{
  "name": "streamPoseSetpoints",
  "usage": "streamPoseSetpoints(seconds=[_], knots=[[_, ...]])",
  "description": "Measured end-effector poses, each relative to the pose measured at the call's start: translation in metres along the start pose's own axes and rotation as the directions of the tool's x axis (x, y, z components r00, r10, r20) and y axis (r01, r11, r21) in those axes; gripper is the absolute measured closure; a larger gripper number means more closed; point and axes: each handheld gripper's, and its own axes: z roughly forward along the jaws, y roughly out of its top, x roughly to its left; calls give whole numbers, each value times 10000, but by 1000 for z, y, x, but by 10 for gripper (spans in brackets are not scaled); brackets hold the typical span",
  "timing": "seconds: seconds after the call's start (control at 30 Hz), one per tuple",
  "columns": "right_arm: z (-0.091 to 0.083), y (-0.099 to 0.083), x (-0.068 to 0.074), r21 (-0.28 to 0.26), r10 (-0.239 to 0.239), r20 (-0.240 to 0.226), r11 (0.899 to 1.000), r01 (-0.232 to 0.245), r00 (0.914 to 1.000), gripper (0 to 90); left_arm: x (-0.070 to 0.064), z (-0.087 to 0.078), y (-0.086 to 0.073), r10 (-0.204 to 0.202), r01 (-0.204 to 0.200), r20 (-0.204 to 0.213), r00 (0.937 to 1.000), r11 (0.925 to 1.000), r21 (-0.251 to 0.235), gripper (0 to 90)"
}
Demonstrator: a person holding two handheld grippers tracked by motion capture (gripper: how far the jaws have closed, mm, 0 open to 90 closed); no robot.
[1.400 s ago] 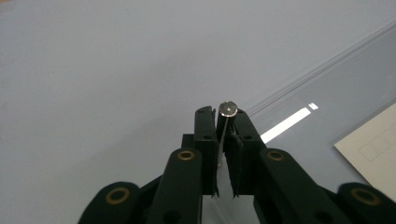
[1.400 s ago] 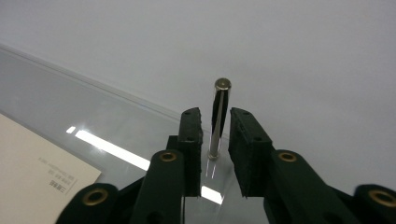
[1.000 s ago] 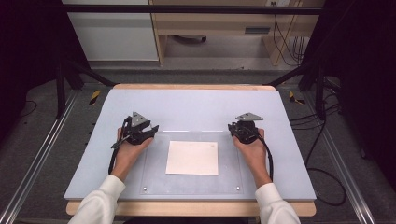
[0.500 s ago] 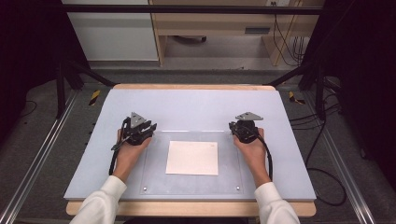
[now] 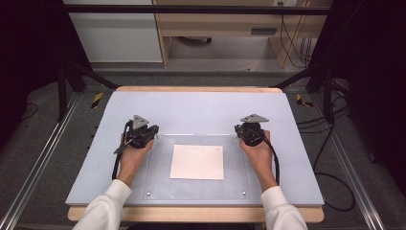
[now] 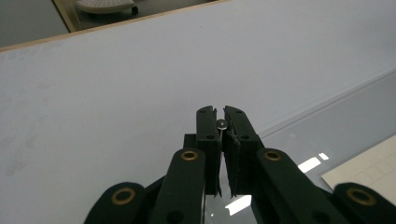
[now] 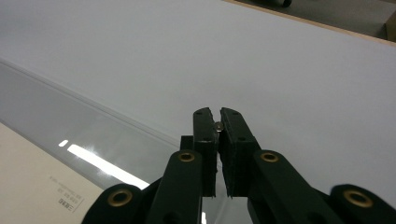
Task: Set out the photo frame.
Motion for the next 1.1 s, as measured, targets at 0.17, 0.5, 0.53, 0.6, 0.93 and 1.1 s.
streamPoseSetpoints(seconds=[0.17,0.5,0.53,0.6,0.93,1.1], knots=[[0,4,-1,298,-107,18,9995,107,9999,858,0,0,5,56,-56,-8,10000,9991,427,848],[5,20,-7,1491,275,-265,9886,-232,9993,858,8,5,23,97,-181,496,9987,9847,1731,850],[7,22,-8,1626,330,-345,9863,-270,9989,857,9,6,25,101,-202,549,9984,9821,1870,850],[9,27,-11,1965,473,-512,9798,-363,9976,854,11,8,29,64,-202,651,9979,9766,2140,851],[20,42,-24,3023,1443,-1046,9472,-1067,9840,846,21,17,41,-480,179,987,9940,9579,2865,851],[17,36,-25,2643,1324,-1176,9595,-975,9842,793,21,17,42,-462,142,1012,9938,9548,2968,852]])
